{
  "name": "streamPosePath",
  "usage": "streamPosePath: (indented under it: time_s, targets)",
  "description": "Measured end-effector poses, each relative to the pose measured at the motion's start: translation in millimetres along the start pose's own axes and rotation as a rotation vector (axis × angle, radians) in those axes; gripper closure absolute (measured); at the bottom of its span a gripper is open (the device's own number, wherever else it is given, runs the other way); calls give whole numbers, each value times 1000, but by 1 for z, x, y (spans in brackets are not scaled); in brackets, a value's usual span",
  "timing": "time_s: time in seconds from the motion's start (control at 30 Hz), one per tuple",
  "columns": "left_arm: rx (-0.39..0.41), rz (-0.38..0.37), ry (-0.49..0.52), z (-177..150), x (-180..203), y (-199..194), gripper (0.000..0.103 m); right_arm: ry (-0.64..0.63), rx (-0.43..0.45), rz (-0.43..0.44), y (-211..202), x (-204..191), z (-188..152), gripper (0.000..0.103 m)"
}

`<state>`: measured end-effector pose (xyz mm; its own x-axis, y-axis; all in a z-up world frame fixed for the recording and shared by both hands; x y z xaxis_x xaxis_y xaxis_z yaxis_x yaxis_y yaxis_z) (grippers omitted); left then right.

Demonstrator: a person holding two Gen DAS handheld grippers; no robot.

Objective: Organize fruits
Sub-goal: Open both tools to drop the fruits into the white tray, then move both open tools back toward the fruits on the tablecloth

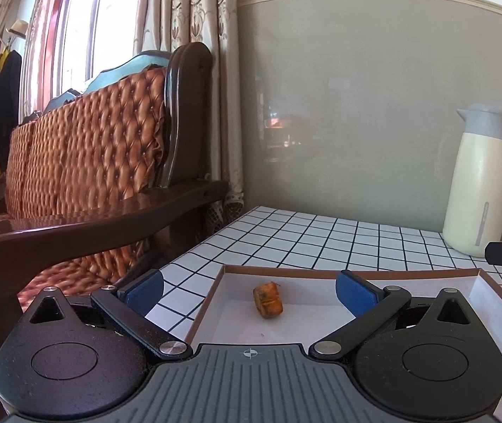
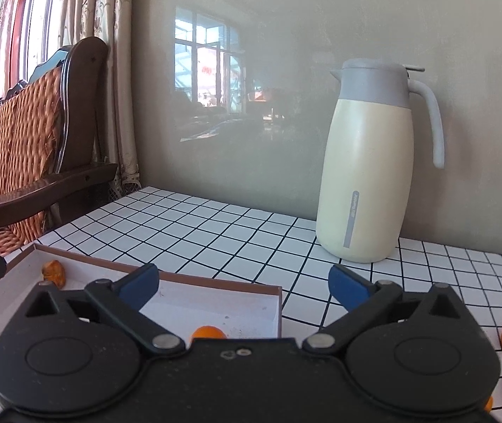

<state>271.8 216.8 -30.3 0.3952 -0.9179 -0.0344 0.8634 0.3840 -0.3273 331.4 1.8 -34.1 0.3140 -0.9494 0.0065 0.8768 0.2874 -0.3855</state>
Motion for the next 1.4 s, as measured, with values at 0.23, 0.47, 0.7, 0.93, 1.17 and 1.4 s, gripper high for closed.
streamPosePath:
  time_s: [0.23, 0.47, 0.7, 0.93, 1.17, 1.4]
  targets:
    - [21, -3, -38, 2, 10, -26, 0, -2, 118, -72, -35, 15, 4, 6]
    - [99, 7, -114, 4, 14, -58, 0, 66, 44, -47, -58, 36, -16, 6]
    - [45, -114, -17, -19, 53, -87, 0, 63, 53, -30, -94, 48, -34, 6]
    - [73, -227, 45, -22, 96, -118, 0, 37, 31, -51, -128, 73, -57, 8]
    - [77, -269, 110, -33, 137, -138, 0, 50, 13, -105, -154, 107, -76, 14]
    - [66, -348, 156, -43, 179, -152, 0, 22, 0, -145, -171, 127, -89, 21]
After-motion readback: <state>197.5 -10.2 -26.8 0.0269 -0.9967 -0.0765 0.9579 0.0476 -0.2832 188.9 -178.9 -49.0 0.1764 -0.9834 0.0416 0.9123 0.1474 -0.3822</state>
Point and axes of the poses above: each gripper's, at about its wrist camera, not at the fingertips, and y roughly the way its jaws point, x to its right, z to its top, the point moved 8 cm from there along y, roughly the way its jaws point, and after that the axes turned 1 degree about -x, right-handed, at the moved point
